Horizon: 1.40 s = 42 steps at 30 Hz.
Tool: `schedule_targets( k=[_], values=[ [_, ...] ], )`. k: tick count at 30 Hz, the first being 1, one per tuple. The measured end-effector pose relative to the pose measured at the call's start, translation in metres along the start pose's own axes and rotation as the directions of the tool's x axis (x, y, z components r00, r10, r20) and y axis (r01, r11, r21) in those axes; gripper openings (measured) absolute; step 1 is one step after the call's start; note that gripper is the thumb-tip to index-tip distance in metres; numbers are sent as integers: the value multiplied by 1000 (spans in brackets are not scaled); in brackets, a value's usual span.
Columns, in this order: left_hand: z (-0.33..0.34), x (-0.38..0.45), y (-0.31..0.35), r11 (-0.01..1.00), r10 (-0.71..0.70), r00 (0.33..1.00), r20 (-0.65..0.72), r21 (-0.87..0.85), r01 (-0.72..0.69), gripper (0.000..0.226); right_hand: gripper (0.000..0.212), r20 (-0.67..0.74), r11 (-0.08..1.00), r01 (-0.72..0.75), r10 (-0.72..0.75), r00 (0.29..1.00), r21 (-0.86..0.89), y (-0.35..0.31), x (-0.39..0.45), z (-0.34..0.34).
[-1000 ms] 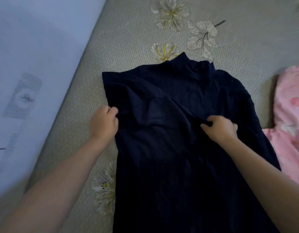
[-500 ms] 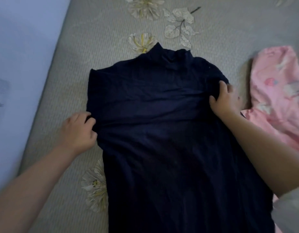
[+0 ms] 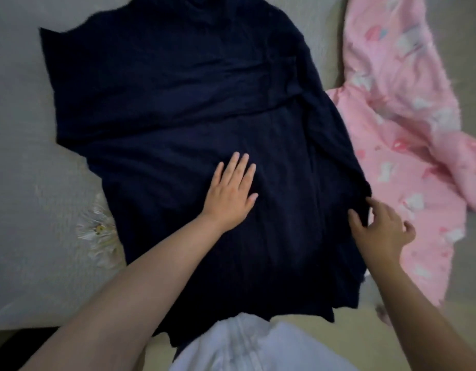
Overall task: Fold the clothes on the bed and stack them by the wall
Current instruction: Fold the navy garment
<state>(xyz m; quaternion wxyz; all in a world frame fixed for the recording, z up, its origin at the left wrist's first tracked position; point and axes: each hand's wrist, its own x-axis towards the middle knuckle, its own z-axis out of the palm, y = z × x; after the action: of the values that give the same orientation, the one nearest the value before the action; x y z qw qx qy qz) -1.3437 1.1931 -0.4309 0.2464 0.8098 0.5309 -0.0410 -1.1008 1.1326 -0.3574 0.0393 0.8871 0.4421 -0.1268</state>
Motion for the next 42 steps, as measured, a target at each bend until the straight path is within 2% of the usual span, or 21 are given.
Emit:
schedule_targets(
  k=[4,6,10,12,14,17,19,22,25,27,28,29,31,33,34,35,37,40,42],
  values=[
    [30,-27,33,992,-119,985,122,-30,123,65,55,179,974,-211,222,958,-79,68,-39,7],
    [36,-38,40,992,-124,986,110,20,123,67,53,254,976,-207,217,942,-67,80,-50,17],
    [40,-46,47,984,-169,978,125,85,159,69,30,314,985,-159,131,941,65,75,-54,34],
    [40,-47,51,979,-177,974,142,128,159,68,22,300,967,-203,150,942,154,79,-49,32],
    [37,-46,54,975,-191,970,150,145,169,68,21,226,929,-284,231,946,238,89,-35,18],
    [21,-42,54,976,-168,975,143,160,145,61,21,139,763,-384,368,919,520,98,8,-28],
    [1,-36,48,976,-152,983,108,173,132,55,20,78,703,-343,380,922,624,84,44,-64],
    [-44,-28,35,965,-211,977,-7,160,209,51,11,-53,726,-161,263,963,669,19,89,-119],
    [-94,-28,11,950,-280,948,-154,99,297,47,16,-216,739,78,93,972,669,-77,107,-161],
    [-123,-35,-10,930,-347,898,-271,25,367,46,21,-310,728,284,-104,945,623,-147,96,-174],
    [-136,-40,-22,916,-383,865,-325,-12,402,45,22,-332,670,408,-247,910,620,-181,83,-174],
    [-148,-46,-34,899,-419,832,-363,-41,436,45,24,-327,580,519,-410,852,627,-213,67,-170],
    [-164,-60,-61,857,-499,772,-393,-95,506,45,34,-259,415,690,-713,652,594,-262,29,-150],
    [-169,-74,-88,789,-606,703,-373,-175,588,43,44,-174,301,799,-879,444,521,-286,1,-118],
    [-166,-80,-100,751,-657,670,-345,-220,623,42,45,-128,281,817,-911,392,504,-289,-5,-99],
    [-159,-86,-111,717,-696,648,-309,-258,647,42,44,-71,298,814,-922,381,498,-286,-6,-81],
    [-140,-92,-128,663,-748,621,-234,-319,678,42,38,32,381,800,-910,414,464,-273,-1,-48],
    [-110,-84,-144,593,-781,612,-127,-460,661,49,35,33,518,787,-841,540,334,-240,22,-11],
    [-94,-69,-148,558,-764,643,-63,-565,608,57,46,76,642,755,-766,638,135,-217,44,2]
  ],
)
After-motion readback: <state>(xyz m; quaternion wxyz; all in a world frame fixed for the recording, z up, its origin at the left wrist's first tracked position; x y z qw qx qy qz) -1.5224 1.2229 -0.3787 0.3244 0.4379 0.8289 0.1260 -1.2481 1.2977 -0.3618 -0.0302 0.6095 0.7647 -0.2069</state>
